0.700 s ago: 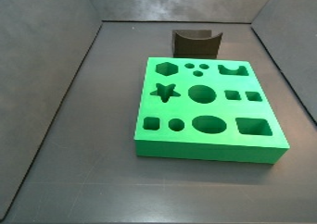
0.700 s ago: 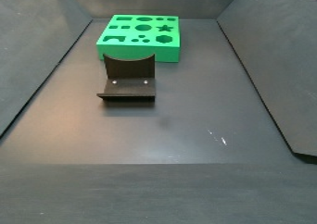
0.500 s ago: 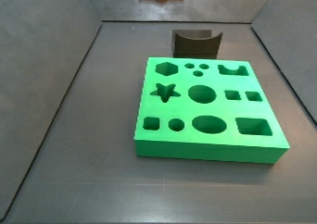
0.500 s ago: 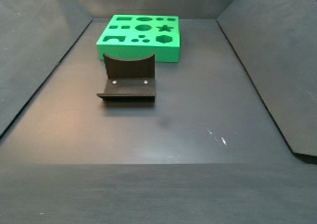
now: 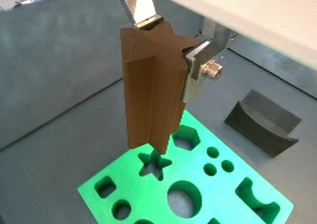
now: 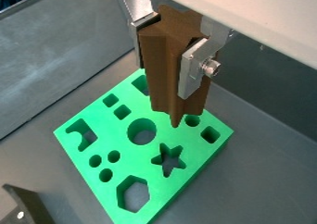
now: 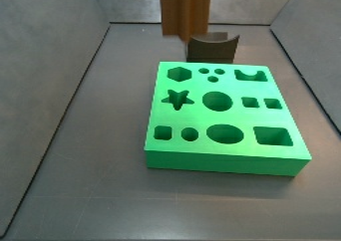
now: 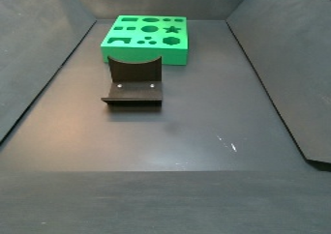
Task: Insert the star object.
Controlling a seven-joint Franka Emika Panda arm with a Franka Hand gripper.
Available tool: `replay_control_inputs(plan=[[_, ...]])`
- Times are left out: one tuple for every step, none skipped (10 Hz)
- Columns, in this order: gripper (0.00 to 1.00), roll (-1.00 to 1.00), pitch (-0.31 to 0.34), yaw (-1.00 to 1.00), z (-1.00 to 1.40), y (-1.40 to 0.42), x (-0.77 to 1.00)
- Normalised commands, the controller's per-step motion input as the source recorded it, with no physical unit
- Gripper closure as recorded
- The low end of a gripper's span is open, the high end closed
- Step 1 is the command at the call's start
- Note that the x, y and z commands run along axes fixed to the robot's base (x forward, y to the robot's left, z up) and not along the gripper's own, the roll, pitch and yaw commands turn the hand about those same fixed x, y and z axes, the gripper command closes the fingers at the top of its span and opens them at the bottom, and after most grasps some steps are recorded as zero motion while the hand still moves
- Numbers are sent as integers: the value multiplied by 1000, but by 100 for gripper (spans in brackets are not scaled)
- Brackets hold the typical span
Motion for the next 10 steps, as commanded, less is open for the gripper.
replay_control_inputs(plan=[[100,110,-11,6,-1000,-169,317],[100,0,0,0,-1000,46,234],[100,0,0,83,-1000,217,151],[100,0,0,63,-1000,254,97],[100,0,0,89,-1000,300,34],[100,0,-16,86,-1000,309,-177],[100,0,-14,74,-1000,306,-214],[100,0,-54,9,-1000,280,-203],[100,0,-106,0,-1000,240,-94],[100,61,-54,-3,-1000,0,0]])
